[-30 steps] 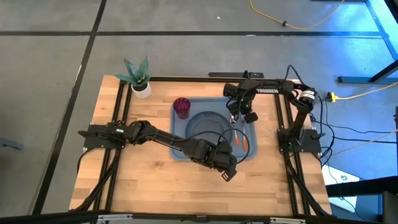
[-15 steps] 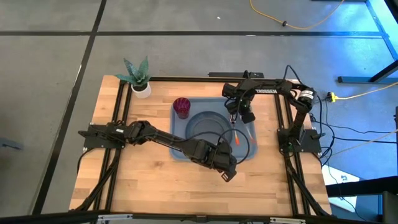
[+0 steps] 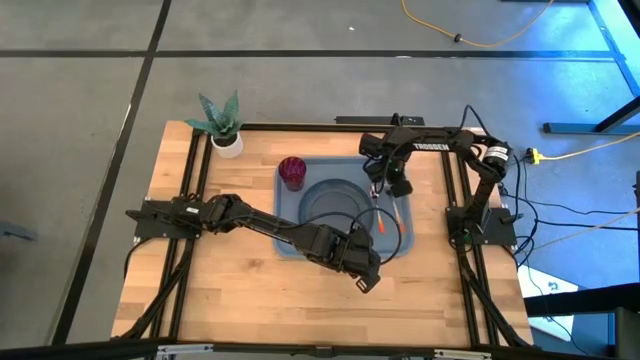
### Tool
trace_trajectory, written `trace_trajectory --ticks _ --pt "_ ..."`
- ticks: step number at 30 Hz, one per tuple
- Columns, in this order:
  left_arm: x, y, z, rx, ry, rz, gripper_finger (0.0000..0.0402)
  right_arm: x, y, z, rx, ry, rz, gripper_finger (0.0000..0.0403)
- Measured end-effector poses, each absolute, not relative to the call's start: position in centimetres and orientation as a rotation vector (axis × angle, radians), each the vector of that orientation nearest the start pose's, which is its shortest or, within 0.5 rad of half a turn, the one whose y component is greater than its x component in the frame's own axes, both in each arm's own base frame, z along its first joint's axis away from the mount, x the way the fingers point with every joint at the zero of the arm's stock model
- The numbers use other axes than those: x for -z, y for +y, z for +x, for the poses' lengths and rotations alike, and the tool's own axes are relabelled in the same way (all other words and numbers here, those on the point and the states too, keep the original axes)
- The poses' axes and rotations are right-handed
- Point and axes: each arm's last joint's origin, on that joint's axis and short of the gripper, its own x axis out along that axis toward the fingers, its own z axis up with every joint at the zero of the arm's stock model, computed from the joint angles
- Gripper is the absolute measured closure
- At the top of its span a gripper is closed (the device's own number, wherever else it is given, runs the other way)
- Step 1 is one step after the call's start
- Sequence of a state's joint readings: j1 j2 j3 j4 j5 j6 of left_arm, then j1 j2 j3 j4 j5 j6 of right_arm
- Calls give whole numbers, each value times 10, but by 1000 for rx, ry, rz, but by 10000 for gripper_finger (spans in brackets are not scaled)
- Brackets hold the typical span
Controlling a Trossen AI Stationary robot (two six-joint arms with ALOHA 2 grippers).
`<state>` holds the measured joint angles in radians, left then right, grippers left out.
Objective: Pick and place plate/cup/fork/spoon on tray
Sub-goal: Put the orange fork to the right of the orange spoon on the light blue tray, then move the light blue tray to the center of the table
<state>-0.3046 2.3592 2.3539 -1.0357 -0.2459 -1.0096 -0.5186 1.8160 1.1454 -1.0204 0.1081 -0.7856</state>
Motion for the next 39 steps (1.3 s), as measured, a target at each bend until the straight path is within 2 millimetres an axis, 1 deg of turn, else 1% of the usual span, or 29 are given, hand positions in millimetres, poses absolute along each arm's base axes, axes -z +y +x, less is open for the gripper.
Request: trace_trajectory --ticks 3,5,9,13,16,18,21,23,26,29,32,35,39 --pt "-266 -144 480 -445 917 -640 337 -159 -149 260 -204 1739 -212 325" --pt "-266 -144 480 -445 917 -641 337 -163 -148 261 -187 1755 -182 325" --pt "-265 -143 479 -460 914 -630 337 -181 -146 265 -201 1706 -34 325" --pt "-267 -139 472 -522 935 -590 337 -216 -141 262 -207 1598 47 325" --pt "-275 -134 461 -601 958 -574 337 -251 -133 252 -179 1470 23 330" --pt "-280 -130 455 -647 974 -569 337 -274 -127 240 -149 1389 -1 342" --pt "-287 -121 441 -704 1048 -535 337 -303 -116 222 -81 1276 -23 370" --pt "-292 -115 435 -751 1057 -532 337 -319 -109 210 -52 1214 -41 391" --pt "-300 -105 421 -840 1104 -482 344 -338 -99 192 1 1133 -47 396" --pt "-315 -96 415 -829 1067 -446 362 -352 -92 176 88 1080 -42 397" --pt "-329 -83 408 -829 1040 -370 390 -359 -89 164 242 1065 -9 399" --pt "-345 -68 403 -797 1022 -310 398 -363 -87 158 360 1044 62 399" --pt "-369 -48 389 -741 1021 -226 401 -363 -88 157 487 1023 173 399"
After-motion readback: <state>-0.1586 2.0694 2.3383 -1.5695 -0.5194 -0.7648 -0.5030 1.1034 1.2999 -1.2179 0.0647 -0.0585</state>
